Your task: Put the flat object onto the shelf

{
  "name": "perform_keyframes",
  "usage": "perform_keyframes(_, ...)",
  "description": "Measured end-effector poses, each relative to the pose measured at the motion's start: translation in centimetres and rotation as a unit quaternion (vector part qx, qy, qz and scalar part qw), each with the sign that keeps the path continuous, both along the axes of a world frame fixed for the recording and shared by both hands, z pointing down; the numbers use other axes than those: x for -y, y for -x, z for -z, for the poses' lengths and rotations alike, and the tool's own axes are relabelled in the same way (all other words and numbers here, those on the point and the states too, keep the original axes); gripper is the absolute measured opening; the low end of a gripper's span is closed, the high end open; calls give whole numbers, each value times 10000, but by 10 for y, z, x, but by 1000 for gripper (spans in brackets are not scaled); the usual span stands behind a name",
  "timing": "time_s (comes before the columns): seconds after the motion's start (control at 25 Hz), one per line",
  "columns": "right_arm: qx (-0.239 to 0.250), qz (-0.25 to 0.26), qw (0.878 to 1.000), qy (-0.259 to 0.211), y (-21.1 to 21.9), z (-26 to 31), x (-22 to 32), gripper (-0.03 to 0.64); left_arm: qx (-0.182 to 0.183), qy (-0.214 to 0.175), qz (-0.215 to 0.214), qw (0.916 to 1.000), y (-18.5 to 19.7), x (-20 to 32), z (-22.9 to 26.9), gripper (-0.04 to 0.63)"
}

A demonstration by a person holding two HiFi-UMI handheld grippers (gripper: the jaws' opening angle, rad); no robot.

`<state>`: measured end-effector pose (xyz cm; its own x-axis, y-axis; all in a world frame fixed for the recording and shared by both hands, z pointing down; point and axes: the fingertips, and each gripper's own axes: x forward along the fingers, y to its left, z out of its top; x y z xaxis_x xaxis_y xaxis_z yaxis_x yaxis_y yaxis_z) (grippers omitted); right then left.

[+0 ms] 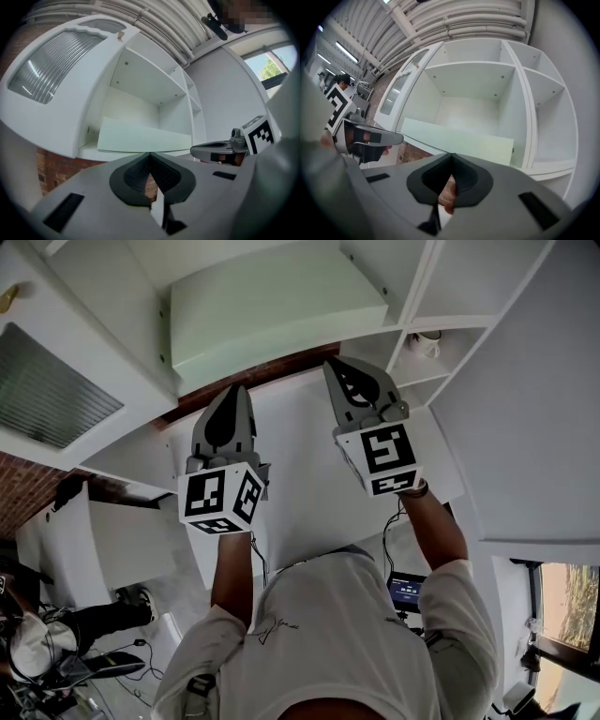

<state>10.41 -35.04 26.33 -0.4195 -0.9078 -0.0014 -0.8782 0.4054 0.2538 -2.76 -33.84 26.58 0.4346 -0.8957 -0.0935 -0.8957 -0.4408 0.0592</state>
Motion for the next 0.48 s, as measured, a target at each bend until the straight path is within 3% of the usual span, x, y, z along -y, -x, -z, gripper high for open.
perform_keyframes(0.48,430,-183,9972,587,-9,-52,-49,28,-10,648,-36,9979,5,-44,-58,12)
